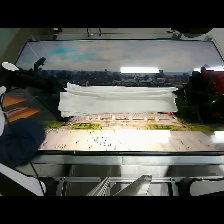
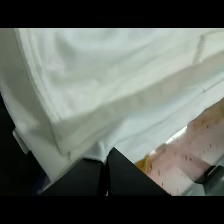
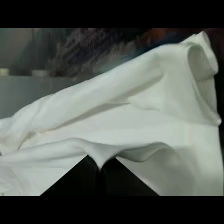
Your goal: Fold the shirts.
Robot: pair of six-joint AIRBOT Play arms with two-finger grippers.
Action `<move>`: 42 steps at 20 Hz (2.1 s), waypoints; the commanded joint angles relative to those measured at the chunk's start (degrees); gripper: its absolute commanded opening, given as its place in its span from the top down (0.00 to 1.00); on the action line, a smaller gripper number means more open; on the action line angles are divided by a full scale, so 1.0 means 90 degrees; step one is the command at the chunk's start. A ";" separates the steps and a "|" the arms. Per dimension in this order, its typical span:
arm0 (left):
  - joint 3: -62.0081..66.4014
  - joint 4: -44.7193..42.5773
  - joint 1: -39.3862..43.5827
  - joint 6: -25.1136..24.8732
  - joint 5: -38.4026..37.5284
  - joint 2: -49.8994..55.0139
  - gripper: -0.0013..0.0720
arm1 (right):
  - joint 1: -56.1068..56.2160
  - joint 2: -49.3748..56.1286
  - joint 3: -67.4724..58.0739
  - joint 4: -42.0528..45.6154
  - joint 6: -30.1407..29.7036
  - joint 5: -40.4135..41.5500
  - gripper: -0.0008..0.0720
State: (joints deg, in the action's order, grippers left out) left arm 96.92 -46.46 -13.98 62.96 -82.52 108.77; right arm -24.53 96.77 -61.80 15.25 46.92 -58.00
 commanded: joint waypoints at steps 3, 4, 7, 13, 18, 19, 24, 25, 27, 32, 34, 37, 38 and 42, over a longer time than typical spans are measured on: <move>0.1566 -0.0007 0.0308 -0.0041 -0.0012 0.1275 0.97 | 0.0209 0.0559 -0.0245 -0.0318 -0.0410 0.0639 0.97; 0.1807 -0.0015 0.0306 -0.0041 -0.0070 0.1401 0.96 | 0.0204 0.0556 -0.0245 -0.0318 -0.0488 0.0661 0.97; 0.2280 -0.0136 0.0270 0.0080 -0.0340 0.1537 0.43 | 0.0182 0.0544 -0.0274 -0.0223 -0.0583 0.0646 0.74; 0.2365 -0.0204 -0.0192 0.0612 -0.0729 0.1205 0.02 | -0.0197 0.0549 -0.1511 0.2484 0.1025 -0.0408 0.13; 0.2365 -0.0216 -0.0170 0.0583 -0.0588 0.0636 0.79 | -0.0185 0.0843 -0.2458 0.3242 0.1625 -0.0860 0.13; 0.2365 -0.0216 -0.0136 0.0580 -0.0546 0.0590 0.99 | -0.0160 0.0984 -0.2620 0.3240 0.1627 -0.0981 0.13; 0.2251 -0.0214 0.0090 0.0588 -0.0542 0.0578 0.99 | 0.0061 0.1967 -0.3524 0.3259 0.1685 -0.2055 0.14; 0.2244 -0.0231 0.0146 0.0588 -0.0546 0.0580 0.99 | 0.0131 0.2115 -0.3650 0.3308 0.1749 -0.2164 0.14; 0.2249 -0.0228 0.0287 0.0588 -0.0539 0.0578 0.99 | 0.0294 0.2302 -0.3755 0.3402 0.1770 -0.2137 0.21; 0.2249 -0.0483 0.0656 0.0614 -0.0478 0.0580 0.99 | 0.0566 0.2344 -0.3864 0.3502 0.1768 -0.1826 0.72; 0.2246 -0.0884 0.0877 0.0634 -0.0469 0.0578 0.99 | 0.0571 0.2319 -0.3961 0.3500 0.1778 -0.1834 0.97; 0.2246 -0.1377 0.1367 0.0755 -0.0197 0.0580 0.99 | 0.0588 0.2256 -0.4175 0.3500 0.1965 -0.2069 0.97; 0.2249 -0.1464 0.1579 0.0758 -0.0053 0.0600 0.99 | 0.0602 0.2217 -0.4262 0.3500 0.2040 -0.2174 0.97; 0.2249 -0.2242 0.2613 0.1044 0.0542 0.0918 0.99 | 0.0799 0.1838 -0.4478 0.3495 0.2227 -0.2429 0.97</move>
State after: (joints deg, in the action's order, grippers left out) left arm 117.16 -60.84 3.81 70.19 -81.84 115.37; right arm -18.41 115.39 -100.84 46.94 65.43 -78.00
